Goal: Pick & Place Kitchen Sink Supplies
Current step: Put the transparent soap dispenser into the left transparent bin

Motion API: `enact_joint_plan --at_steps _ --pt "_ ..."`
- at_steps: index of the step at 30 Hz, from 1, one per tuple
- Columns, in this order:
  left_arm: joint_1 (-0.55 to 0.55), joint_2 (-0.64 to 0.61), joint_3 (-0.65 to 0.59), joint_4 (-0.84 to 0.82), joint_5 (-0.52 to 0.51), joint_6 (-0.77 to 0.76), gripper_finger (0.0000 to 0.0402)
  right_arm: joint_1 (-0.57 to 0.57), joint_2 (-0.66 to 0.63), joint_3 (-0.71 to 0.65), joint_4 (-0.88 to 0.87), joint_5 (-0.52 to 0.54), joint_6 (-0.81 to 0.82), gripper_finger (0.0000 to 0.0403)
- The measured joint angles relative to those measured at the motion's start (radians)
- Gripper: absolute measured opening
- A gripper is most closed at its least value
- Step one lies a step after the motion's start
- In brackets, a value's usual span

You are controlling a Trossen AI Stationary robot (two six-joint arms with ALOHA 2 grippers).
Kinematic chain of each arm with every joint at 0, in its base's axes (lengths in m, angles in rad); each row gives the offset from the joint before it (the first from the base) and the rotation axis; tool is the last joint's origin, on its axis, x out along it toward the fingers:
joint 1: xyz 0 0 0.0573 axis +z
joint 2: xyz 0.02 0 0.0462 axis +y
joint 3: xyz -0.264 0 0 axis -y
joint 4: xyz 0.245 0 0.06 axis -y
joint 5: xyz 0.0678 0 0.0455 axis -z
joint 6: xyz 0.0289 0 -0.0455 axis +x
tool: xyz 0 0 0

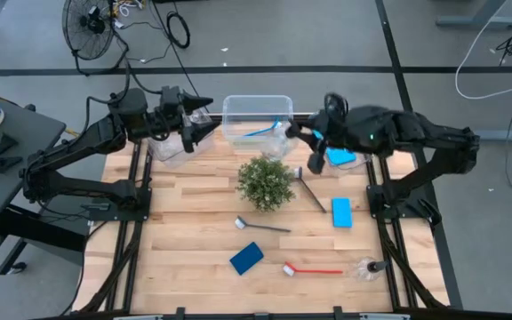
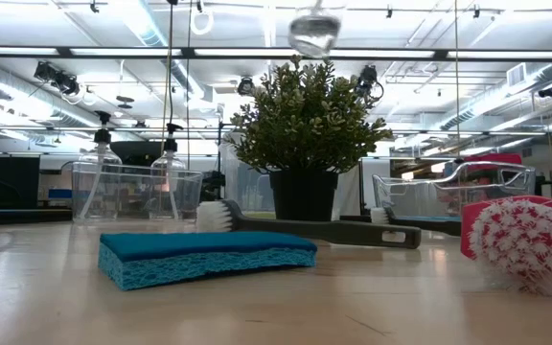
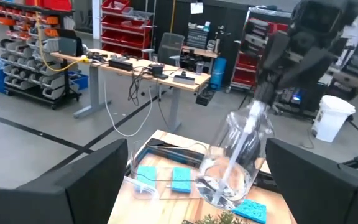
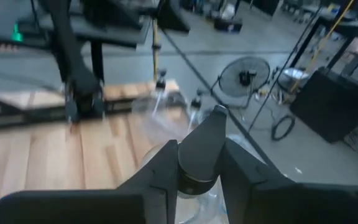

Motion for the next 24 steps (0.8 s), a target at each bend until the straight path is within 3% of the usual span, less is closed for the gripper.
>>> enact_joint_plan --at_steps 16,24 --pt "0.000 0.000 0.000 -0.001 -0.013 0.000 0.0385 -0.241 0.116 0.000 0.234 -0.312 -0.207 0.0082" --pt "0.000 0.001 0.000 -0.022 -0.034 0.001 0.0385 -0.307 0.220 0.000 0.403 -0.498 -0.220 0.0082"
